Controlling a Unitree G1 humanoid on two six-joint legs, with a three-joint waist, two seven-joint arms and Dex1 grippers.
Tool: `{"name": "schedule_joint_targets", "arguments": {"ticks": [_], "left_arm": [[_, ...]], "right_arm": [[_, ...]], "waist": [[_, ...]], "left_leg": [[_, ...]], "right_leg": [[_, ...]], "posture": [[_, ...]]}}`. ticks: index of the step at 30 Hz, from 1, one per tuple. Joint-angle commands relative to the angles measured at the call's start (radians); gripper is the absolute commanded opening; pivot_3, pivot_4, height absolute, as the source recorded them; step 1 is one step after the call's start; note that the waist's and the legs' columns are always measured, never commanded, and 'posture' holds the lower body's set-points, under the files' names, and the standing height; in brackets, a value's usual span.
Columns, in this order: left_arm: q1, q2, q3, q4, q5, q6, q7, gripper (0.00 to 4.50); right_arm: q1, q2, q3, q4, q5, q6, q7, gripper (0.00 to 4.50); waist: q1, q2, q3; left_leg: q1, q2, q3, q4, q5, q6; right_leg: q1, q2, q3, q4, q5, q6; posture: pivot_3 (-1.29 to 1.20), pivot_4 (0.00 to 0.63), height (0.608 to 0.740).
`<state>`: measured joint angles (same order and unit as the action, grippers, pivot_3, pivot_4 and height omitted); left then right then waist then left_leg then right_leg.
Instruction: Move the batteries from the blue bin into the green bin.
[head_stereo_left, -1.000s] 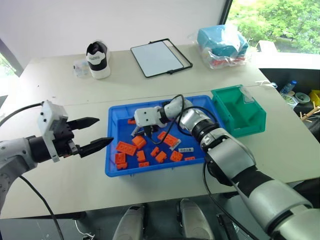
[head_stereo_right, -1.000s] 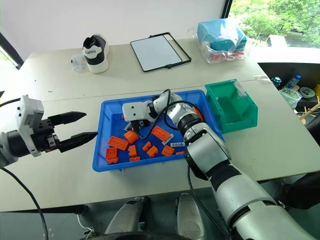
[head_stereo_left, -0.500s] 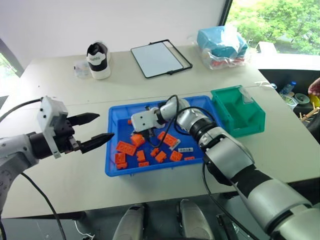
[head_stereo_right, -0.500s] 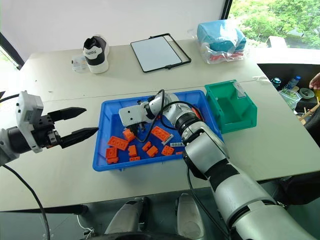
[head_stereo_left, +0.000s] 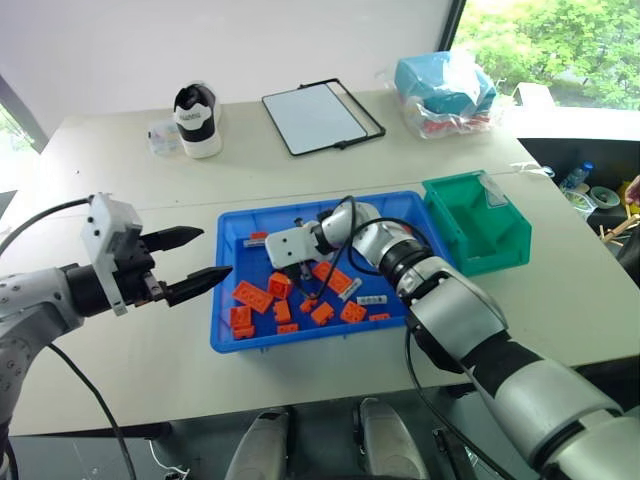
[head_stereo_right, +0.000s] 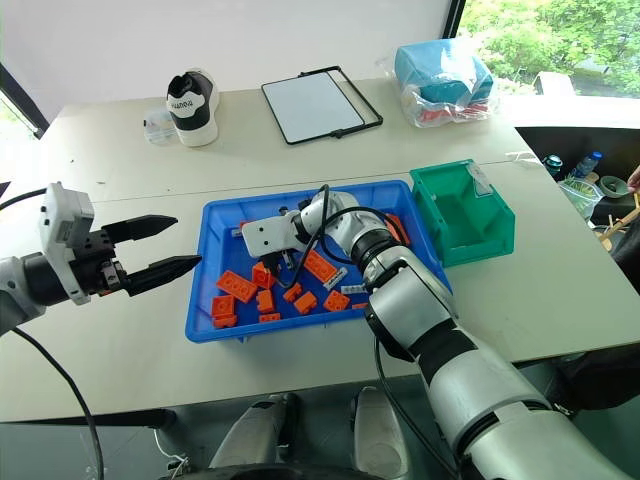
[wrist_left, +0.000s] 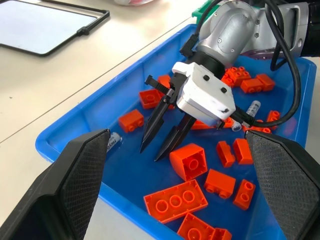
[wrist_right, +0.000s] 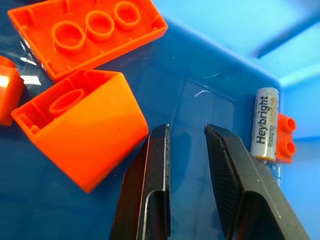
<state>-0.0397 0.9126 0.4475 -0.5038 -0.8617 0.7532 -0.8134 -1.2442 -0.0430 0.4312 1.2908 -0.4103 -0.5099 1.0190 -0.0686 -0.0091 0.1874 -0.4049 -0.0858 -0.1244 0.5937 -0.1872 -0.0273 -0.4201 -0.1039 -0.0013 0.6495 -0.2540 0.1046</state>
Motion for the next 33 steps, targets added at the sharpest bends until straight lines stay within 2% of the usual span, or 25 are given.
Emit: {"name": "schedule_joint_targets", "arguments": {"ticks": [1,8,13,19,25,29,33], "left_arm": [[0.010,0.009,0.009,0.011,0.019,-0.026,-0.025,4.50],[0.049,0.002,-0.005,0.096,0.077,-0.058,-0.072,4.50],[-0.053,0.026,-0.019,0.257,0.116,-0.070,-0.093,4.50],[-0.142,0.046,-0.060,0.368,0.171,-0.099,-0.139,4.50],[-0.154,0.023,-0.060,0.327,0.162,-0.087,-0.132,4.50],[-0.098,0.009,-0.051,0.246,0.148,-0.079,-0.136,4.50],[-0.072,0.004,-0.029,0.194,0.127,-0.061,-0.122,4.50]], "right_arm": [[-0.024,0.013,-0.063,-0.034,0.067,0.050,0.021,1.15],[-0.029,0.011,-0.130,-0.168,0.157,0.188,0.085,1.15],[0.018,0.012,-0.092,-0.258,0.129,0.251,0.053,1.15],[0.011,0.032,-0.086,-0.244,0.124,0.294,-0.022,1.15],[-0.014,0.053,-0.086,-0.162,0.102,0.385,-0.142,1.15],[0.004,0.073,-0.073,-0.153,0.100,0.415,-0.124,1.15],[-0.010,0.078,-0.066,-0.120,0.082,0.430,-0.173,1.15]], "waist": [[0.000,0.000,0.000],[0.000,0.000,0.000],[0.001,0.000,0.000],[0.000,0.000,0.000],[-0.001,0.000,0.000],[-0.002,0.000,0.000],[-0.001,0.000,0.000]], "left_leg": [[0.000,0.000,0.000,0.000,0.000,0.000],[-0.002,0.001,0.000,0.000,0.000,0.000],[-0.002,0.002,0.000,0.000,0.000,-0.001],[-0.003,0.002,0.000,0.000,0.000,-0.001],[-0.003,0.002,0.001,0.000,0.000,-0.002],[-0.003,0.003,0.002,-0.001,0.000,-0.002],[-0.003,0.004,0.002,-0.001,0.000,-0.003]], "right_leg": [[0.000,0.000,0.000,0.000,0.000,0.000],[-0.003,0.001,0.000,0.000,0.000,0.000],[-0.003,0.001,0.000,0.000,0.000,-0.001],[-0.004,0.001,0.000,0.000,0.001,-0.001],[-0.005,0.002,0.000,0.000,0.001,-0.001],[-0.006,0.001,0.001,0.000,0.001,-0.001],[-0.006,0.002,0.001,0.000,0.001,-0.002]], "posture": [[0.00,0.150,0.731],[0.00,0.150,0.731],[0.00,0.150,0.731],[0.00,0.150,0.731],[0.00,0.150,0.731],[0.00,0.150,0.731],[0.00,0.150,0.731]]}}
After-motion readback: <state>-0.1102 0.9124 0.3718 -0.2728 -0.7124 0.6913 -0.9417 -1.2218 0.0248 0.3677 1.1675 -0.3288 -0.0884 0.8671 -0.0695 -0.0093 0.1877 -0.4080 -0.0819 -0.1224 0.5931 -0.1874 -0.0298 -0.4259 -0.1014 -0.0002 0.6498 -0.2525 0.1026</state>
